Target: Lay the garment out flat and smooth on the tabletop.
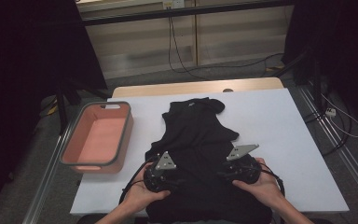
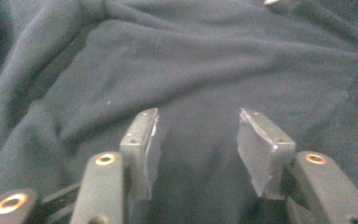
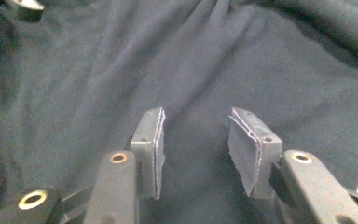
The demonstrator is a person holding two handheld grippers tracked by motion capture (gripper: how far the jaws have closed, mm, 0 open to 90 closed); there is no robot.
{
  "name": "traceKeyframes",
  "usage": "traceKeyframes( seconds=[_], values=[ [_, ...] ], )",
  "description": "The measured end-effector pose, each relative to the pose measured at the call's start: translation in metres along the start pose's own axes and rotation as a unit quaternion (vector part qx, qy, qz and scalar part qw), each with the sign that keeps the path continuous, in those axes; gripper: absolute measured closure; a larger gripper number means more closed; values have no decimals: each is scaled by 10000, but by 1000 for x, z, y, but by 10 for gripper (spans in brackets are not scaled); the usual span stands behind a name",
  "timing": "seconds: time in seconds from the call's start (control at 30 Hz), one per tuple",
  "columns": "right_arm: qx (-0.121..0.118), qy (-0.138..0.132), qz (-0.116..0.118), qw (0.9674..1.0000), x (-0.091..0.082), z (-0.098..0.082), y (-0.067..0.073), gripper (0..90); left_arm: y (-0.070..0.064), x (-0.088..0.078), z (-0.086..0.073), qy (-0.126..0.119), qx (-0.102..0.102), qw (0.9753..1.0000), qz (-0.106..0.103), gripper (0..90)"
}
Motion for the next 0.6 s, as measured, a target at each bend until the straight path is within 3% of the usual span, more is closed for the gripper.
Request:
traceKeyframes(
  seconds=[0.07, 0.13, 0.23, 0.3, 0.37, 0.43, 0.6],
  values=[
    [-25, -92, 28, 10000, 0, -2, 2, 563, -6, 0, -3, -23, 72, 9999, -109, 575],
    [-92, -17, -109, 9999, 1, -5, 2, 582, -10, 1, -7, 15, 92, 9999, -69, 575],
    [-40, -5, -101, 9999, 1, -5, 3, 639, -13, 8, -10, 82, 249, 9996, -38, 579],
    [-33, 18, -107, 9999, 1, -5, 2, 719, -13, 8, -10, 50, -23, 9999, -139, 642],
    [-40, 2, -125, 9999, 1, -5, 1, 764, -11, 7, -10, 178, -37, 9996, -195, 765],
    [-47, -2, -132, 9999, 0, -6, 0, 856, -11, 8, -10, 153, -79, 9994, -308, 892],
    [-48, 38, -120, 9999, -1, -7, 1, 892, -14, 7, -10, 151, -75, 9994, -303, 900]
  ],
)
Point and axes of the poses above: each handheld gripper's, and its own axes: x roughly forward along the jaws, z roughly out of its top, y roughly to its left, the point moved 6 cm from there along x, roughly forward along the jaws, and after that the axes turned 7 degrees about y, right-handed, at the moved point
